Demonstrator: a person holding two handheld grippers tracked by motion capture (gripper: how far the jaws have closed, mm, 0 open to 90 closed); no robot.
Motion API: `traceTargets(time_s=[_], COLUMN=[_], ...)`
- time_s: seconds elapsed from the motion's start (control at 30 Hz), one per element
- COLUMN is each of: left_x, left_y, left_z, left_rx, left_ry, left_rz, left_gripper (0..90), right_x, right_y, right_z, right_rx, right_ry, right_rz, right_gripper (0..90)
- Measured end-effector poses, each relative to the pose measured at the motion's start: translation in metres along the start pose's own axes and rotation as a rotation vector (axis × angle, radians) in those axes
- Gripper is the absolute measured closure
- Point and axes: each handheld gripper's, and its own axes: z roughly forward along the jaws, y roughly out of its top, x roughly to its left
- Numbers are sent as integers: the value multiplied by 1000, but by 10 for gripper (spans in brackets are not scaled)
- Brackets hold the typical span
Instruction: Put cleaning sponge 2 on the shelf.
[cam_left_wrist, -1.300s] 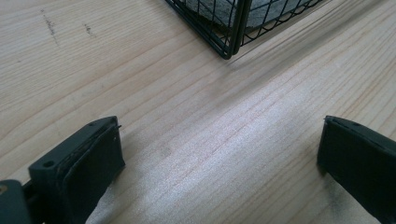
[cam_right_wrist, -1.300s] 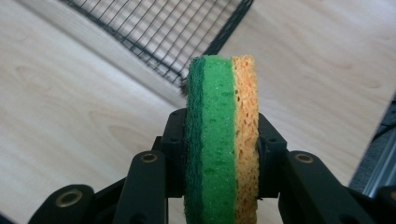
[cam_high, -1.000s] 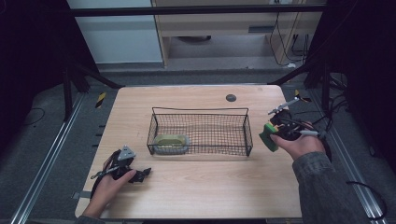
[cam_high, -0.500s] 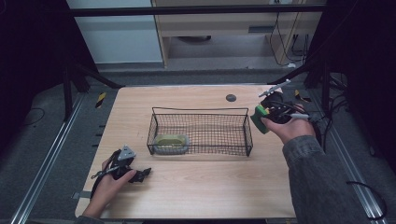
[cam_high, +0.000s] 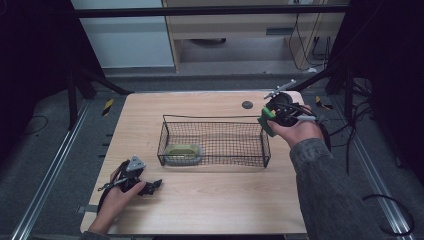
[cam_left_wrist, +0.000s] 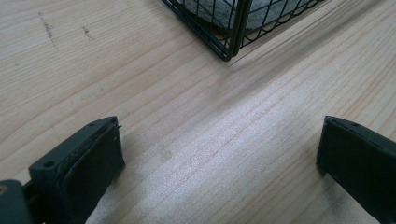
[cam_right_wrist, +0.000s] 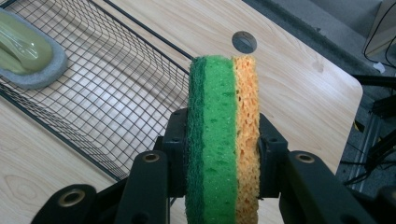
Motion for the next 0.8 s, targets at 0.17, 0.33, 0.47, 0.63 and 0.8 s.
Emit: traceTargets(time_s=[0.17,0.33,0.47,0.63,0.8], left_x=[0,0,0,0,0], left_y=[0,0,0,0,0], left_z=[0,0,0,0,0], left_rx=[2,2,2,2,2], left_ry=[0,-1,-1,0,0], left_rz=[1,1,2,3,3], left_gripper=[0,0,0,0,0], right_x=[6,15,17,17,17], right_y=[7,10,10,6,5], right_z=[7,14,22,33,45], right_rx=[5,13,22,34,44], right_ry=[4,13,20,33,48], right_rz=[-25,-58,-64,-63,-72], right_gripper=[644,644,644,644,644])
